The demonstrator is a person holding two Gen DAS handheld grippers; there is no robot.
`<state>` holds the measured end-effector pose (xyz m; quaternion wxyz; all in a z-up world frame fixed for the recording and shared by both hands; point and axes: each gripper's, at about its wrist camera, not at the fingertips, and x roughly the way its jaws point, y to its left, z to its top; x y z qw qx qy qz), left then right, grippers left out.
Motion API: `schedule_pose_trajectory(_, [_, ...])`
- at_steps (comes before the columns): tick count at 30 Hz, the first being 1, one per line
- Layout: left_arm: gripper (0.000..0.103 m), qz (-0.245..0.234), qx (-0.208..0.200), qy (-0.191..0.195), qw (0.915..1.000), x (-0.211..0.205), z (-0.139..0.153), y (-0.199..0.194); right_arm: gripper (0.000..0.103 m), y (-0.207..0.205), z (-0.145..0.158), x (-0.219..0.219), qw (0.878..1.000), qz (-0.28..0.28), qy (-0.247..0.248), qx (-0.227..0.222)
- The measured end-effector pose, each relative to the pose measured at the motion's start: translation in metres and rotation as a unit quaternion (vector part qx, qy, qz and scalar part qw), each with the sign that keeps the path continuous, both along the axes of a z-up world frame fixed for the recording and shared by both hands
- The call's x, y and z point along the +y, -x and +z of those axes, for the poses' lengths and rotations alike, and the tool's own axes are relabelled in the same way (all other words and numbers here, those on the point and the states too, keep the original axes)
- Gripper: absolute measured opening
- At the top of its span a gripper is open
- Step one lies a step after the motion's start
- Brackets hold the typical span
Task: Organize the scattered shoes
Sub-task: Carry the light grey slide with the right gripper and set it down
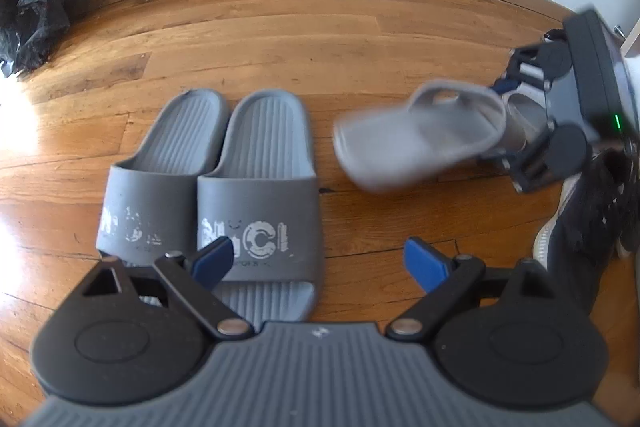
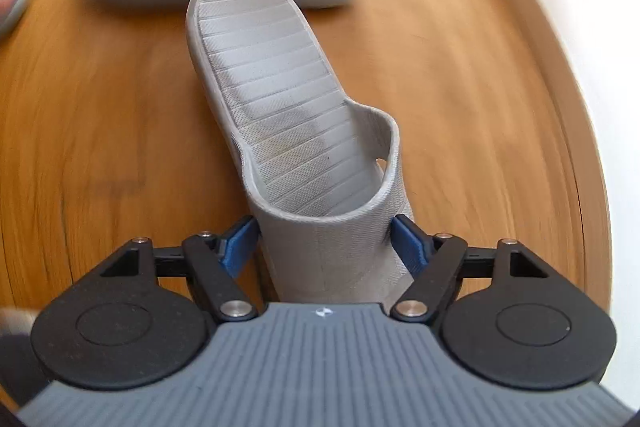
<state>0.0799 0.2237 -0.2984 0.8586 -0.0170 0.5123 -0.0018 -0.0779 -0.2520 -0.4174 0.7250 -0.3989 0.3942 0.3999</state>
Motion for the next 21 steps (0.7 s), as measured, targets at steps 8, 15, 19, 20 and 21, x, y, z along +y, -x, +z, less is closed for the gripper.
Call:
schedule_pose_trajectory(8, [0.093,-0.012,0.002,0.005,0.9999,-0.015,-0.005,-0.008,0.089,-0.062,0.011,-0.024,0.953,-0.261,-0.087,0.127])
schedule_pose_trajectory(15, [0.093,-0.068,-0.006,-0.006,0.9977,-0.039,-0.006,-0.026,0.102,-0.031,0.079,-0.142,0.946,-0.254,-0.123,0.159])
schedule_pose_trajectory(19, [0.093,-0.135,-0.024,-0.016,0.9904,-0.083,-0.003,-0.065,0.102,-0.017,0.091,-0.214,0.926,-0.314,-0.143,0.156])
schedule_pose_trajectory(20, [0.093,-0.151,-0.029,-0.019,0.9879,-0.091,-0.002,-0.072,0.102,-0.012,0.094,-0.234,0.917,-0.335,-0.151,0.152])
schedule_pose_trajectory(21, [0.093,-0.186,-0.040,-0.026,0.9813,-0.113,0.001,-0.089,0.103,-0.008,0.095,-0.252,0.910,-0.353,-0.159,0.149])
